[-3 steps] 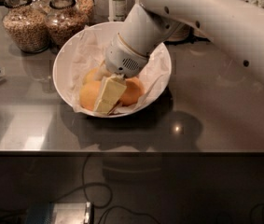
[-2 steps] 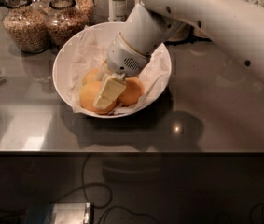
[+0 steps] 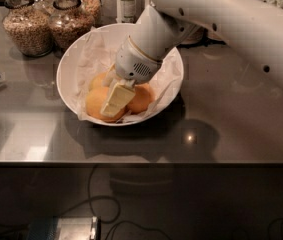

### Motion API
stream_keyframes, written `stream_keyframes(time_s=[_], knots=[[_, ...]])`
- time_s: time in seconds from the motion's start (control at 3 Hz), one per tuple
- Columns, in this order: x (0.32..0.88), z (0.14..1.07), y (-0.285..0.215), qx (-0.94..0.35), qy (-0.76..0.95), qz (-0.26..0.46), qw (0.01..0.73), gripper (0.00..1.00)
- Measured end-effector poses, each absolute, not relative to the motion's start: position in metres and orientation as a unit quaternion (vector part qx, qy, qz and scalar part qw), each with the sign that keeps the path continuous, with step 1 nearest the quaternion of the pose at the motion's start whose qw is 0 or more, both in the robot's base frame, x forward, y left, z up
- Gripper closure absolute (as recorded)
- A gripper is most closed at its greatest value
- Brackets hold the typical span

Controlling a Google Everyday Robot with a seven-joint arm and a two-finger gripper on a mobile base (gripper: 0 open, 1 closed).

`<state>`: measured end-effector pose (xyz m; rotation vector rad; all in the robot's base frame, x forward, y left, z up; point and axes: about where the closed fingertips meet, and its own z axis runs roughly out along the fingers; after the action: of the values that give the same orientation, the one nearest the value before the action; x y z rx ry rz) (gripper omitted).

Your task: Pick orange from white bowl

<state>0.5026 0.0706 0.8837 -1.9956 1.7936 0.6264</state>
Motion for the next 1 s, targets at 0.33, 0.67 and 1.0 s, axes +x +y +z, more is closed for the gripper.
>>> stream_keyframes(time_s=[0.33,0.67,1.0], knots=[[0.5026,0.8847,0.0706,-0.711,0.639,0.223,0.192,0.59],[0.5029,0.8820,0.0702,-0.708,0.642,0.224,0.190,0.43],[0.5044,0.8827,0.0707,-0.708,0.642,0.224,0.190,0.30]])
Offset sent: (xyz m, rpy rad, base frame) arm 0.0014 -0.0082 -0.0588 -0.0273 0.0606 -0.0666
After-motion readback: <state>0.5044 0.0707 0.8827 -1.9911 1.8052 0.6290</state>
